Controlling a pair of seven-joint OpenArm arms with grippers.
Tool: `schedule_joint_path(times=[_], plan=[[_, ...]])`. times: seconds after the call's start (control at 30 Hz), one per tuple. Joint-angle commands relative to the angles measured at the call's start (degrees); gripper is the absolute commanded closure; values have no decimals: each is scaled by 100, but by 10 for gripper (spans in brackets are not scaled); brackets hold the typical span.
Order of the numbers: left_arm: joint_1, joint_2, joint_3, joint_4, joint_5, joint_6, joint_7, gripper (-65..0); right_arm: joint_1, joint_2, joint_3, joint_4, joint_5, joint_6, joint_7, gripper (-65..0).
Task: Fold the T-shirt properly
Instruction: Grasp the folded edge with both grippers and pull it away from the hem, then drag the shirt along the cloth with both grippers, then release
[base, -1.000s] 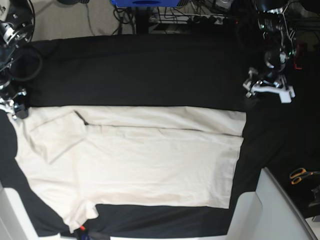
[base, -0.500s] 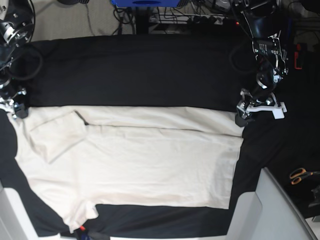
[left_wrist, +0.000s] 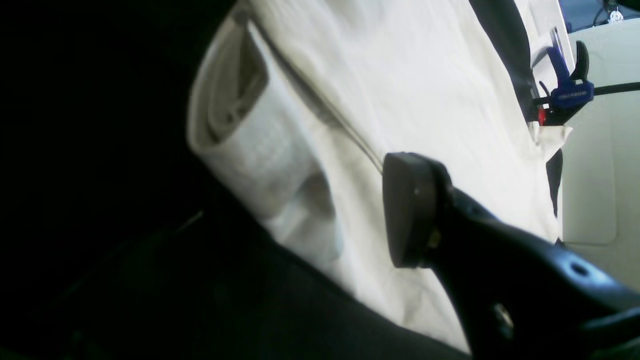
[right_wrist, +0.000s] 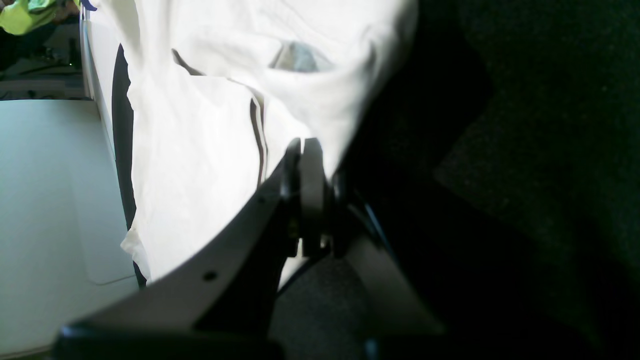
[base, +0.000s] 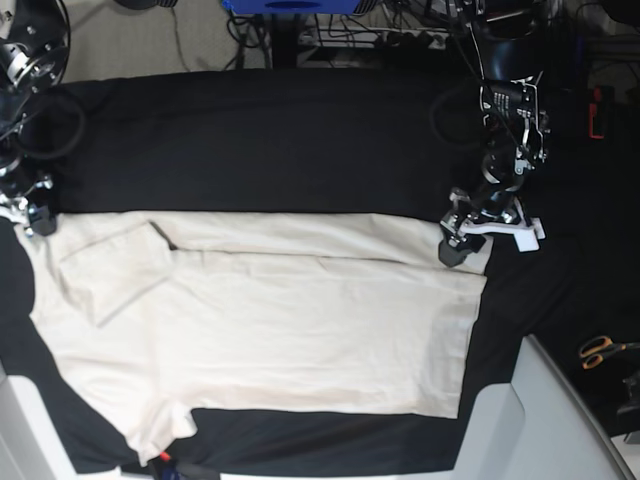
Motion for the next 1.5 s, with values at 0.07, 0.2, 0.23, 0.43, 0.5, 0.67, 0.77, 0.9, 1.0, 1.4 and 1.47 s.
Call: schedule_joint_path(times=[0.07, 0.2, 0.23, 0.43, 0.5, 0.67, 0.77, 0.9, 1.0, 1.4, 1.47], plan=[[-26, -11, -57, 27, 35, 65, 76, -383, -5, 98, -1, 58, 32, -28, -7, -2], [-26, -11, -66, 27, 35, 65, 49, -204, -5, 107, -1, 58, 32, -28, -7, -2], [-26, -20, -66, 27, 35, 65, 49, -133, -5, 107, -1, 58, 32, -28, -7, -2], [-26, -64, -40, -175, 35, 65, 49, 0, -5, 107, -1, 58, 15, -28, -7, -2], [-26, -134, -4, -245, 35, 65, 67, 0, -5, 107, -1, 58, 6, -28, -7, -2], [281, -134, 4, 159, 35, 65, 93, 0, -172, 116, -10, 445, 23, -28, -183, 0], [607, -134, 4, 643, 35, 65, 102, 0, -331, 72, -1, 1017, 23, -28, -473, 0], [932, -134, -13, 1021, 35, 65, 348, 0, -506, 72, 43, 1439, 41, -28, -834, 0], [1222, -134, -48, 1416, 35, 65, 471, 0, -726, 63, 52, 1799, 41, -28, -948, 0], [2338, -108, -66, 2454, 35, 65, 471, 0, -1430, -165, 307, 2766, 41, -45, -1520, 0], [2497, -116, -66, 2586, 35, 65, 471, 0, -1517, -165, 307, 2872, 41, -45, -1625, 0]])
